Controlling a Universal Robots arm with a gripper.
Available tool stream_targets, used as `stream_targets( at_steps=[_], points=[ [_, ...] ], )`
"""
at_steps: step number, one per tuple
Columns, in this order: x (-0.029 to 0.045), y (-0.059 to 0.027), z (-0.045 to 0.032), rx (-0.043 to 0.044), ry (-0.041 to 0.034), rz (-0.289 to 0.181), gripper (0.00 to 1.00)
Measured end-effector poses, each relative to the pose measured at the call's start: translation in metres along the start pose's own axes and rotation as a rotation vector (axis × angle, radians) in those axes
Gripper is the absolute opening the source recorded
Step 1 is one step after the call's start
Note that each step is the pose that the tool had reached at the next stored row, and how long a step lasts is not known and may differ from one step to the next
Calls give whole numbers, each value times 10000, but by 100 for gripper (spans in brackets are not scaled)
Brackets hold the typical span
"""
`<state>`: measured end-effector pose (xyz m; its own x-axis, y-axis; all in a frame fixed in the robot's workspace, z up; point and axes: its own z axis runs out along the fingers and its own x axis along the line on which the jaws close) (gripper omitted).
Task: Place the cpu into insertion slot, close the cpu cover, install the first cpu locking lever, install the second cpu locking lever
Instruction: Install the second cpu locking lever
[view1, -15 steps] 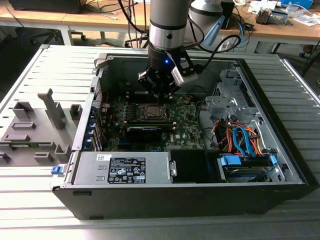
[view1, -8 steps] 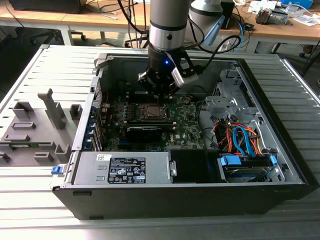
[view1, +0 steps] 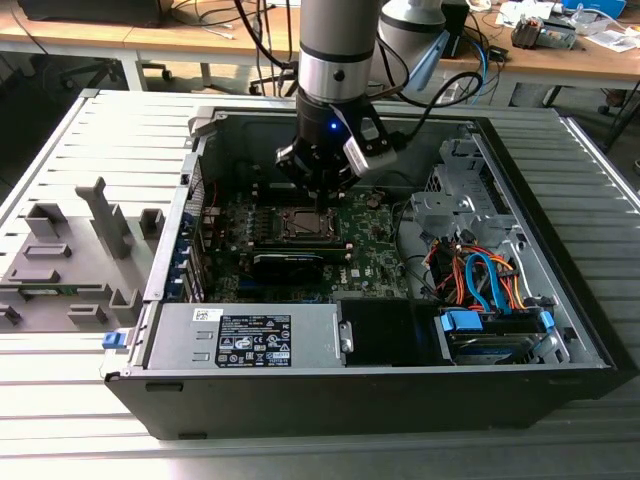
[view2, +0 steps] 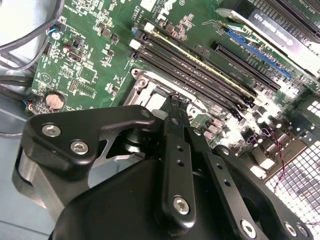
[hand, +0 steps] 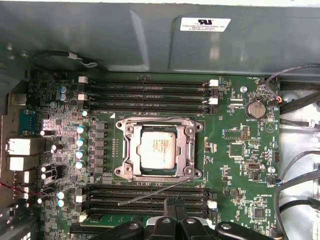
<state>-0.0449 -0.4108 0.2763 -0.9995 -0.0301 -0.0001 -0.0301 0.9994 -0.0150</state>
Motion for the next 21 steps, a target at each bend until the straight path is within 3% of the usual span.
stream_targets(
  at_steps=[21],
  points=[
    [1,-48,59,0,-1,0,11]
  ],
)
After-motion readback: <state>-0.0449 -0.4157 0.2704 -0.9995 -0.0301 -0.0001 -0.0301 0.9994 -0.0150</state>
